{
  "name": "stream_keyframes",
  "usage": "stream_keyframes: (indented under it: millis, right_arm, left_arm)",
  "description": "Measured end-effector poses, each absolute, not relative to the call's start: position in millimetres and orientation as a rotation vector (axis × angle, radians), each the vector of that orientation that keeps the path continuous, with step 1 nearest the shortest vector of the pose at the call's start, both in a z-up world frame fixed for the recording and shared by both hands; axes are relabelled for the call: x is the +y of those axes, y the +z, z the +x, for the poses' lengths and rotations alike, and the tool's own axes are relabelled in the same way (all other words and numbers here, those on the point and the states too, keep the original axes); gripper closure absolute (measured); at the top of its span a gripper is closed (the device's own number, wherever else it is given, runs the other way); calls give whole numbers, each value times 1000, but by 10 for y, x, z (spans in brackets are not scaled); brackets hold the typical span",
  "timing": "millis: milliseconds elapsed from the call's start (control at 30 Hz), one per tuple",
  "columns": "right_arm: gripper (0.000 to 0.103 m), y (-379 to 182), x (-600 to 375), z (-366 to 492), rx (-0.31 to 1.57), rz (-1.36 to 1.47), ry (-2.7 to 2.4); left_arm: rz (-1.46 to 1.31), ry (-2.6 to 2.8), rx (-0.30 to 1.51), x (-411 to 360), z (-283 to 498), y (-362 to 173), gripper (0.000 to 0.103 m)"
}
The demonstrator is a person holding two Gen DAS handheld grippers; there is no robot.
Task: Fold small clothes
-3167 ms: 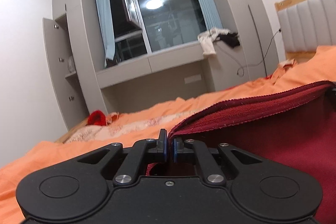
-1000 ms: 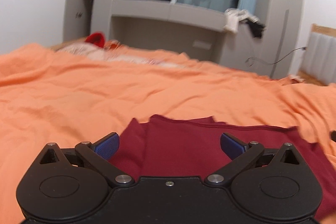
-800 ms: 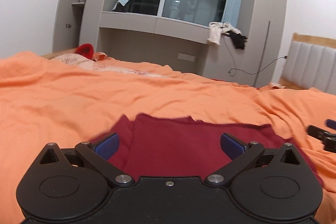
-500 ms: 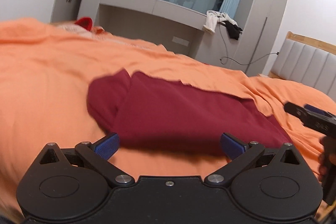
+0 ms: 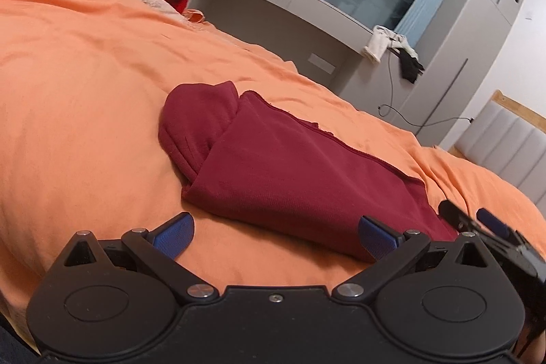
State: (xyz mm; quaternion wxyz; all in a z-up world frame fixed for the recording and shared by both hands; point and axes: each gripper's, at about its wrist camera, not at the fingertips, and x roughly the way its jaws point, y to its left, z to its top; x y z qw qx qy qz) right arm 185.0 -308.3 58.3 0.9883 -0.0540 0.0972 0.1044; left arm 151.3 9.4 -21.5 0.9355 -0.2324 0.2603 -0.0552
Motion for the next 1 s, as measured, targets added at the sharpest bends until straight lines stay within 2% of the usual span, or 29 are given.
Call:
stream_keyframes:
  millis: [500,1000]
  right_arm:
    - [0,228,-2840,2146,361,-100,246]
    - [0,215,-2867,2130,383,-68,242]
  left_arm:
    - [-525,-53,545,46,1579,-237,1]
    - [-547,-133,555,-87,1756,-309,1]
